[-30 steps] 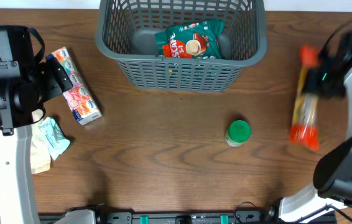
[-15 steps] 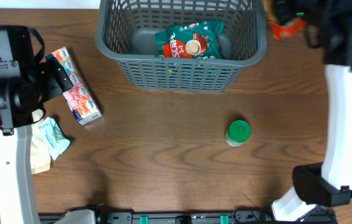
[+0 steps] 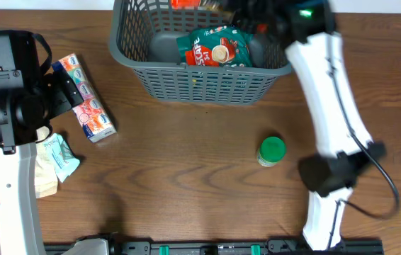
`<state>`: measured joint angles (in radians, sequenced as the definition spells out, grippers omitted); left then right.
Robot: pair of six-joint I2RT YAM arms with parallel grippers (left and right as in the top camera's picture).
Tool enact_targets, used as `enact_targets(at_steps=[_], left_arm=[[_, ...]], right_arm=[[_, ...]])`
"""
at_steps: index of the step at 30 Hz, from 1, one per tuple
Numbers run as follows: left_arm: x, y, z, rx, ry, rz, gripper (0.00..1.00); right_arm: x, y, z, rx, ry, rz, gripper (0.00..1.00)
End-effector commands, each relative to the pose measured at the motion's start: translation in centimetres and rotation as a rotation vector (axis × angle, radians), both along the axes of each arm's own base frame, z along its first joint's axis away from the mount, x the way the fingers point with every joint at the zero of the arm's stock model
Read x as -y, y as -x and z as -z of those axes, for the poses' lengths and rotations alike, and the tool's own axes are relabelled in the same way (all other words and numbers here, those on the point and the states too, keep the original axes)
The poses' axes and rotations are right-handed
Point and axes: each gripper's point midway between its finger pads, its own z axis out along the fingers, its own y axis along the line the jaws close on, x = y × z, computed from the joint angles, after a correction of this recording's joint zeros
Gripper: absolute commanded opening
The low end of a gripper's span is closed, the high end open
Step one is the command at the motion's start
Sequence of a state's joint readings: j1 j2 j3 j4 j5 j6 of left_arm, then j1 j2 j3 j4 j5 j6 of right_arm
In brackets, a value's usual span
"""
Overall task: Pack container
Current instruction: 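Lower the spaghetti pack into the basket and open the right gripper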
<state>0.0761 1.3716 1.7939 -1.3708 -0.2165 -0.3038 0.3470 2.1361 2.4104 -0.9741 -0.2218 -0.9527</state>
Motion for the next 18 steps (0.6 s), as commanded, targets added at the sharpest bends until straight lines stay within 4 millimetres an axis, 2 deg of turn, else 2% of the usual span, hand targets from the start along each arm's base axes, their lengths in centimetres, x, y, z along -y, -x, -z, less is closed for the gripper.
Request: enact_targets(at_steps=[1, 3, 5, 7, 8, 9, 12, 13, 14, 16, 18], left_arm=[[-0.2, 0.4, -0.1, 0.001, -0.007, -0.013, 0.99], [-0.2, 0.5, 0.0, -0.004, -0.007, -0.013, 0.99], [-0.2, 0.7, 0.1, -0.012, -0.006, -0.013, 0.99], [-0.2, 0.9, 0.2, -0.021, -0.005, -0.013, 0.99], [-0.2, 1.0, 0.2, -0.025, -0.005, -0.013, 0.99], [-0.2, 1.0, 0.2, -0.027, -0.005, -0.013, 0.99], [-0.2, 1.0, 0.2, -0.028, -0.005, -0.014, 0.99], [-0.2, 1.0, 0.2, -0.027, -0.005, -0.014, 0.99], [-0.2, 1.0, 0.2, -0.028, -0.005, -0.014, 0.99], [-0.2, 1.0, 0.2, -0.028, -0.005, -0.013, 0.99], [-0.2, 1.0, 0.2, -0.027, -0.005, -0.014, 0.99]], right_arm=[[-1.8, -0.1, 2.1, -0.033, -0.007, -0.086, 0.01], [-2.3, -0.2, 4.6, -0.096, 0.005, -0.099, 0.01], [-2.6, -0.1, 6.4, -0.138, 0.019, -0.104, 0.01], [-2.8, 0.0, 7.0, -0.154, 0.023, -0.105, 0.01], [-2.8, 0.0, 7.0, -0.158, 0.018, -0.099, 0.05], [-2.8, 0.0, 7.0, -0.161, 0.011, -0.091, 0.19], [-2.6, 0.3, 5.3, -0.163, -0.034, -0.049, 0.64], [-2.6, 0.5, 4.5, -0.158, -0.052, -0.036, 0.88], [-2.5, 0.7, 3.2, -0.144, -0.074, -0.023, 0.98], [-2.1, 1.1, 0.2, -0.102, -0.121, 0.003, 0.99], [-1.1, 1.6, -4.0, -0.04, -0.189, 0.041, 0.99]])
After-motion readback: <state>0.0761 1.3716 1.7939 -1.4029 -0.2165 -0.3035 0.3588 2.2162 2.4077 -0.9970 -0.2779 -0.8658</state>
